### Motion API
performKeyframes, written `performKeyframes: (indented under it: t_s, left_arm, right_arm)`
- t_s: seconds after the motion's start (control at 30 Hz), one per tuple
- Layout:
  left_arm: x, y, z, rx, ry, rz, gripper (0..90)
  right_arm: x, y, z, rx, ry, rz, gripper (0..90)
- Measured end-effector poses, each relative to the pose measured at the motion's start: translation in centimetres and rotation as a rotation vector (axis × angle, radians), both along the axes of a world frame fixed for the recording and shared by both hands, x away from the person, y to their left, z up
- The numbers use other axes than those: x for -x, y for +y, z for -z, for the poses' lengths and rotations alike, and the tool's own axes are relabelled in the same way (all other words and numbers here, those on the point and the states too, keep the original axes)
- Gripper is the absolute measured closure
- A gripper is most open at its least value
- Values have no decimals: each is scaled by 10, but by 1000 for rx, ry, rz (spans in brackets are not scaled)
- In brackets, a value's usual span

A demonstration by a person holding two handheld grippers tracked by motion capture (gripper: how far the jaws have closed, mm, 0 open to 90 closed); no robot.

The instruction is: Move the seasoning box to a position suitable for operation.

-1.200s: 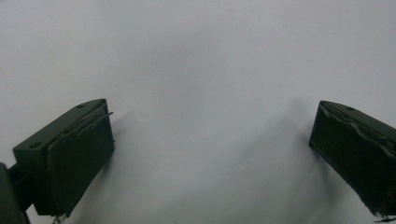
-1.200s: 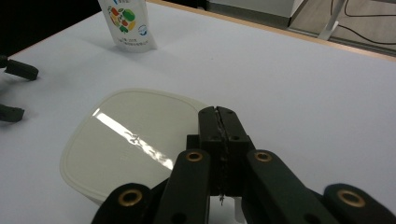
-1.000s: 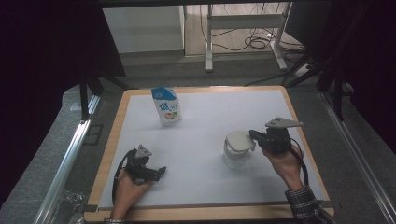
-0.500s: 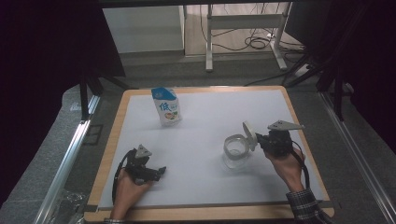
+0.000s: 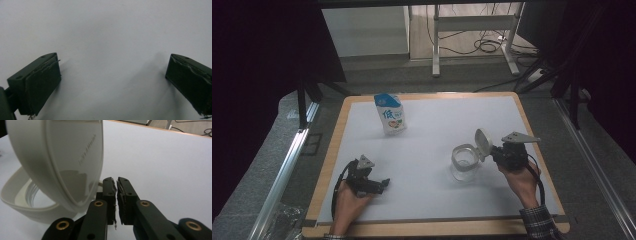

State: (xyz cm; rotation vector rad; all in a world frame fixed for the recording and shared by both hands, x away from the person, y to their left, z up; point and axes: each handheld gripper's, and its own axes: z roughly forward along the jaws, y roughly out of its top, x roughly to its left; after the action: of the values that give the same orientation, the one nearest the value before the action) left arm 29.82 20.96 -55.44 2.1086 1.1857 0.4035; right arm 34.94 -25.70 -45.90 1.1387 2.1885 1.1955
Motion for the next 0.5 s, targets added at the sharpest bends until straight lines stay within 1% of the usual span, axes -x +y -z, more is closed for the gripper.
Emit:
performKeyframes:
  t_s: [0.17, 0.3, 0.4, 0.5]
  left_arm:
    - [0, 0, 0, 3, 1, -2, 0]
    - [0, 0, 0, 5, 1, -2, 0]
    - [0, 0, 0, 5, 0, -2, 0]
    - [0, 0, 0, 3, 0, -2, 1]
  right_arm:
    - [6, -10, 4, -20, 2, 17, 789]
    - [11, -13, 9, -35, 9, 22, 745]
    - [13, -13, 12, -31, 7, 25, 728]
    - [18, -13, 19, -24, 9, 29, 684]
